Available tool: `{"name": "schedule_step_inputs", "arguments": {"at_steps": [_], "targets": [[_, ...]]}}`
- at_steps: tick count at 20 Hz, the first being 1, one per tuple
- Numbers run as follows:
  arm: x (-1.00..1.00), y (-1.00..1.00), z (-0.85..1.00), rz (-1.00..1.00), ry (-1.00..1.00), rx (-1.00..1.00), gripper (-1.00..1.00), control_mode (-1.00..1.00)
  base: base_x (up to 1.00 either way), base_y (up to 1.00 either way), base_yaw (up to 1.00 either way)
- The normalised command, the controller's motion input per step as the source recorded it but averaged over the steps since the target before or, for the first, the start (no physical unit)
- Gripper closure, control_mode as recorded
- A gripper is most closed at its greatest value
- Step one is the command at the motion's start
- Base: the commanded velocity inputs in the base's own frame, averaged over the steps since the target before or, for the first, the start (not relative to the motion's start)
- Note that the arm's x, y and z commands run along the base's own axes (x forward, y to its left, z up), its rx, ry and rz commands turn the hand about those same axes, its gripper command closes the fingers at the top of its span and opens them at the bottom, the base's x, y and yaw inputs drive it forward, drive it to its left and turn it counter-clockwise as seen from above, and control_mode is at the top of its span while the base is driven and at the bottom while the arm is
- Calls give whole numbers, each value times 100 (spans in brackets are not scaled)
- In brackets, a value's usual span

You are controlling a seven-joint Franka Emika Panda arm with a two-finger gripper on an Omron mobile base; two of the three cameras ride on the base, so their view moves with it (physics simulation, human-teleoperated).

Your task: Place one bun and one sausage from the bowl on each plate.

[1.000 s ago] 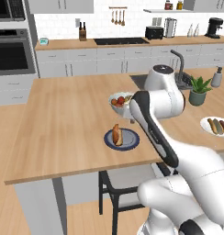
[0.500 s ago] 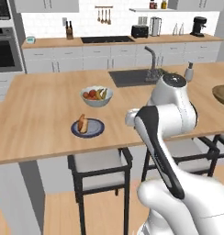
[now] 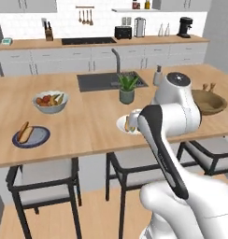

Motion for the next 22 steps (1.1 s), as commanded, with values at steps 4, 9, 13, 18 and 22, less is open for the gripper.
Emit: {"name": "schedule_step_inputs", "arguments": {"at_steps": [4,9,13,18,22], "targets": [[0,0,0,0,0,0,-100,100,26,-100,0],[0,0,0,0,0,0,-100,100,50,-100,0],[0,0,0,0,0,0,-100,100,73,-100,0],[0,0,0,0,0,0,-100,100,78,-99,4],[99,-80,0,12,5,6,-100,-100,0,0,0]]}}
